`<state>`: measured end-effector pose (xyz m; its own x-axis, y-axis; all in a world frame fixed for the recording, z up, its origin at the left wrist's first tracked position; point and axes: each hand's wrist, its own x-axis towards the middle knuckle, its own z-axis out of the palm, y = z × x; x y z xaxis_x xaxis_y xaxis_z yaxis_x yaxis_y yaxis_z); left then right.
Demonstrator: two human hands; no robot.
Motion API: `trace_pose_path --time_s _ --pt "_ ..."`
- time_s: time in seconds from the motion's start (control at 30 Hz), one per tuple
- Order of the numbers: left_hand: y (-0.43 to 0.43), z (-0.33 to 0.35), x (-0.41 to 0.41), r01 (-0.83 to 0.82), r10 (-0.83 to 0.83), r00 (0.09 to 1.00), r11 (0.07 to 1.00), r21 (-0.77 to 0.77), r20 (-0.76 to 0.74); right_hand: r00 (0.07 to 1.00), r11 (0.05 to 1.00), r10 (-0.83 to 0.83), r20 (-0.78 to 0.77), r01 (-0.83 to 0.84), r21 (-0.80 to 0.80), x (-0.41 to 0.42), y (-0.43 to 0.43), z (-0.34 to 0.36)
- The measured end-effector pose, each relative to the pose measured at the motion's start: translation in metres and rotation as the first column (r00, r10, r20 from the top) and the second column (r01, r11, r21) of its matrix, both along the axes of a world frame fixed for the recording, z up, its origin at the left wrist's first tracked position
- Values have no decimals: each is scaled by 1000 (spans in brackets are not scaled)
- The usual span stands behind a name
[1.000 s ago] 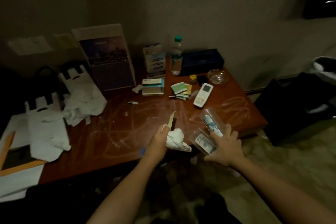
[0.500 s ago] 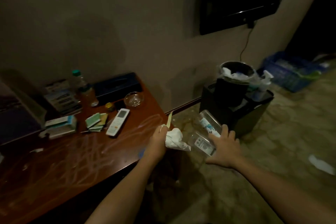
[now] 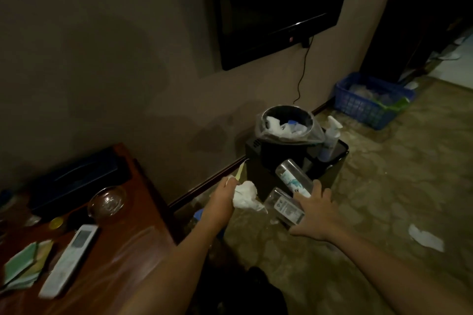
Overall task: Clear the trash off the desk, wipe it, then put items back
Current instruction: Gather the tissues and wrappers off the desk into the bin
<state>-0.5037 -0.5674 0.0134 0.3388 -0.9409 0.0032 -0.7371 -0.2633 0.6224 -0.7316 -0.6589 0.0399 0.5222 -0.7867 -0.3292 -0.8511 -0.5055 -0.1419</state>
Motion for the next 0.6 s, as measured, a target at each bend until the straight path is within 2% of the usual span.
trace_pose_path --time_s 0.23,0.3,0.47,0.6 --pt "-159 -5 13 44 -47 998 997 -59 -46 998 995 -57 -16 58 76 7 -128 0" --pt "-234 -15 20 77 -83 993 995 -69 -86 992 984 -126 -25 128 120 8 -203 -7" --pt "-253 -15 27 42 -48 994 997 -64 -100 993 988 -110 -32 113 108 9 -244 -6" --pt "-306 -17 35 -22 17 993 999 -46 -114 998 989 -46 -33 50 142 32 -332 -8"
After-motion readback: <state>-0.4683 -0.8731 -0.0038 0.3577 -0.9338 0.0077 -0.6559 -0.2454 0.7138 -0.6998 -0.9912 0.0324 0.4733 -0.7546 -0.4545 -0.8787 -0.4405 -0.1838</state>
